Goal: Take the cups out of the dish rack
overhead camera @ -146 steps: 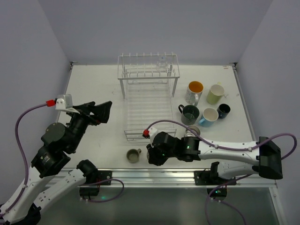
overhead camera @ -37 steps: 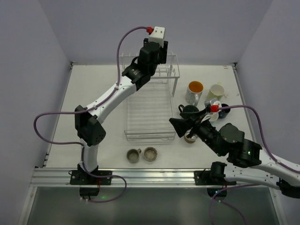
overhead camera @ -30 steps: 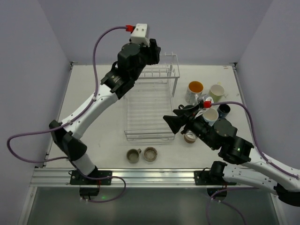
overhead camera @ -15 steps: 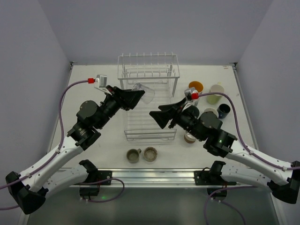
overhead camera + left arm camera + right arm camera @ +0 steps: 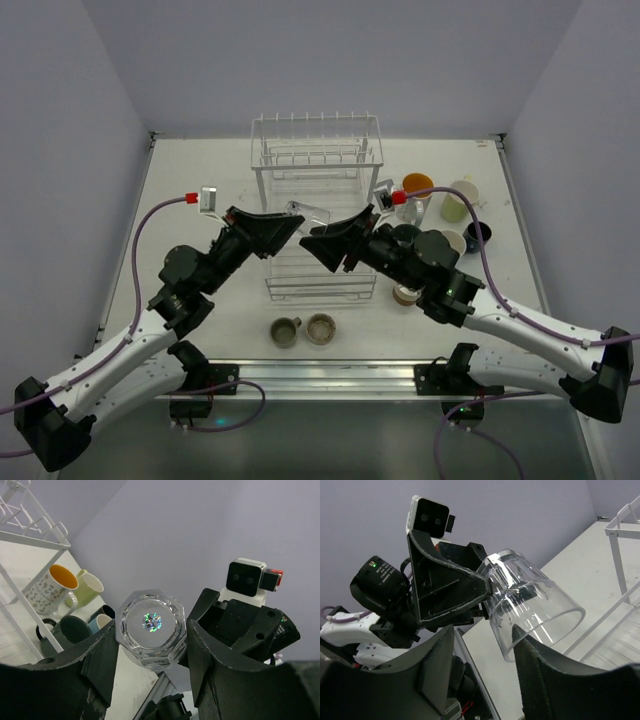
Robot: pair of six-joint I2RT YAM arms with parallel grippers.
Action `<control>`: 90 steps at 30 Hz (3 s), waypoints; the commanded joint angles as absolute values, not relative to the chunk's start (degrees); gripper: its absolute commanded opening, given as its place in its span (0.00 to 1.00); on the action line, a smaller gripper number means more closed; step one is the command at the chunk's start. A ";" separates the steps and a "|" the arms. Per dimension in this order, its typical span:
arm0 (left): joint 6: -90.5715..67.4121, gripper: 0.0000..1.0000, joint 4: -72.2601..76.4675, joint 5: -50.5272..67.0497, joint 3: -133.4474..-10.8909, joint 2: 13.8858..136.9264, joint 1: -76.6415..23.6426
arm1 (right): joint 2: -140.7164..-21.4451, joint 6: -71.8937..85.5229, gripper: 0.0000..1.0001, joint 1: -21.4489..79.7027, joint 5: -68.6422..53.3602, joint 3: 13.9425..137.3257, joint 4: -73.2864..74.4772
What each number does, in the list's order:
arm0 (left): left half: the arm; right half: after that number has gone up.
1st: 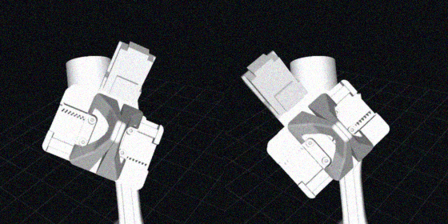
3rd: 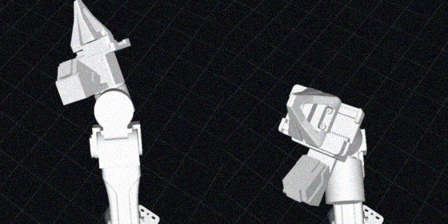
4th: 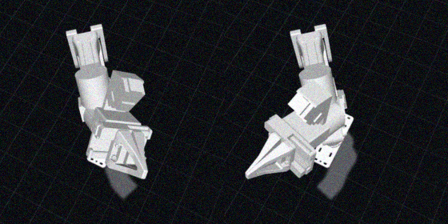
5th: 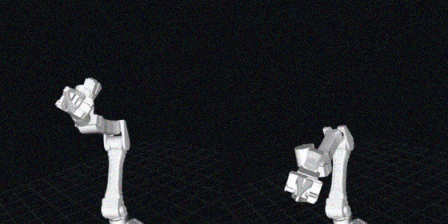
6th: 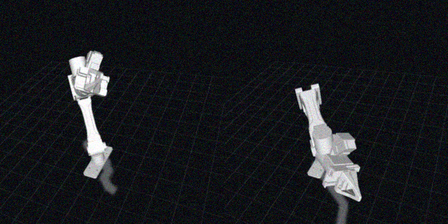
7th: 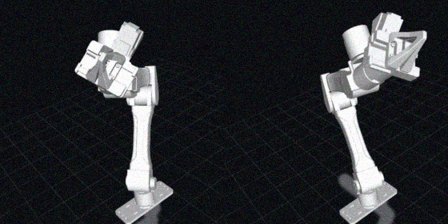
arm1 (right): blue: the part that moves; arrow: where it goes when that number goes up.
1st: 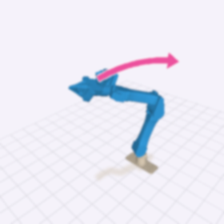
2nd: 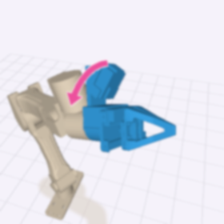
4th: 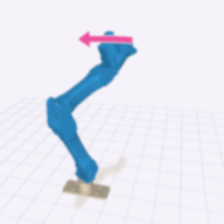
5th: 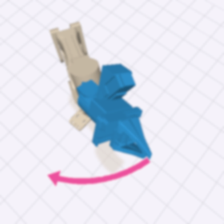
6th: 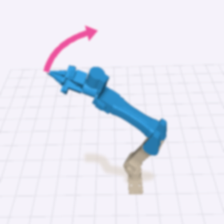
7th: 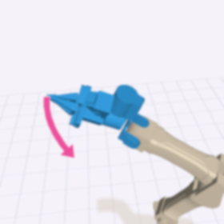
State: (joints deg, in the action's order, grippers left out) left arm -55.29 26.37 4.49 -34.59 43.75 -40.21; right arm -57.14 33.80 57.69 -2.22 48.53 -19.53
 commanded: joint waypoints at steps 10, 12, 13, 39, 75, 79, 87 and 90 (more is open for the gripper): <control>-57.48 0.47 34.45 5.80 -32.52 42.90 -41.84 | -60.47 35.07 0.11 57.48 -1.23 48.88 -32.77; -56.43 0.64 33.67 6.24 -32.61 42.45 -41.92 | -59.94 35.07 0.00 57.48 -0.27 48.17 -32.70; -55.64 0.80 33.14 6.24 -32.78 41.84 -41.84 | -59.07 34.89 0.00 57.48 -0.09 47.99 -32.17; -14.51 1.00 -25.15 -28.47 -47.30 28.13 -41.84 | -57.73 41.30 0.00 66.36 7.47 49.15 46.95; -14.94 1.00 -22.41 -27.60 -42.19 26.37 -37.26 | -64.63 44.21 0.86 73.04 20.39 53.61 42.18; -14.68 1.00 -22.85 -25.76 -45.77 27.24 -37.27 | -53.90 40.97 0.99 73.04 25.21 56.77 41.05; -13.63 1.00 -22.41 -19.86 -61.68 31.64 -37.18 | -28.68 25.77 0.99 73.04 40.78 59.42 24.45; -12.13 1.00 -20.31 -20.21 -67.57 32.61 -37.27 | -22.16 21.10 0.99 73.04 41.74 60.11 18.73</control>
